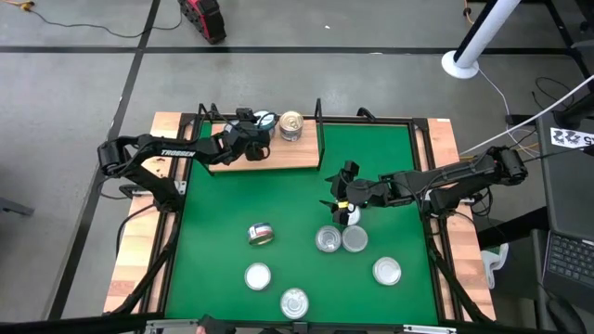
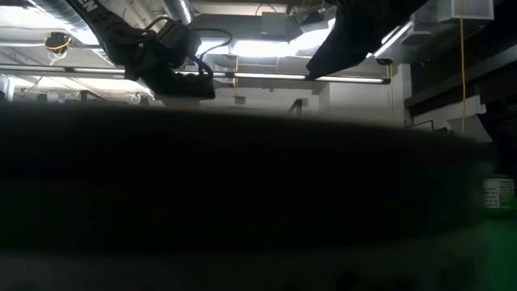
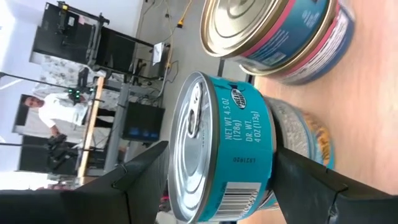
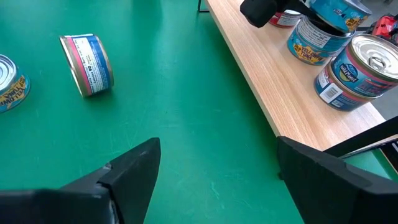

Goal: Stack canned seafood by type on shelf
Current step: Stack the yellow blue tuna can on top of the other yellow blue tuna cans on the shelf

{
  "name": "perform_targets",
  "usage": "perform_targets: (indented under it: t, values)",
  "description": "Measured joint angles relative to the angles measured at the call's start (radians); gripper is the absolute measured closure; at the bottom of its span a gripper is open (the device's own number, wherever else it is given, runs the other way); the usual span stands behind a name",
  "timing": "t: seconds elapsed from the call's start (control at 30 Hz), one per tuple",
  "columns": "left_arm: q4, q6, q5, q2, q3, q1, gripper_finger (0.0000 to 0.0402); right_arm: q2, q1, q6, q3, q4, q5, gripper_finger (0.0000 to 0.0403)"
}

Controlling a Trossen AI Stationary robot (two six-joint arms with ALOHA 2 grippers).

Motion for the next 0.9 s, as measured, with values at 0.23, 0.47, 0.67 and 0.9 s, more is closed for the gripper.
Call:
perform_targets:
  t: [0.23,0.47,0.67,0.9]
  values:
    - [-0.019,-0.07,0.046,0.0,0.002,0.006,0.0141,0.0,0.0,0.0,0.0,0.0,0.0,0.0086]
    - [-0.148,-0.173,0.109,-0.002,0.061,0.035,0.0141,0.0,0.0,0.0,0.0,0.0,0.0,0.0086]
    - [-0.236,-0.209,0.201,-0.001,0.132,0.051,0.0141,0.0,0.0,0.0,0.0,0.0,0.0,0.0086]
    - [-0.351,-0.218,0.232,-0.001,0.174,0.07,0.0141,0.0,0.0,0.0,0.0,-0.001,0.0,0.0086]
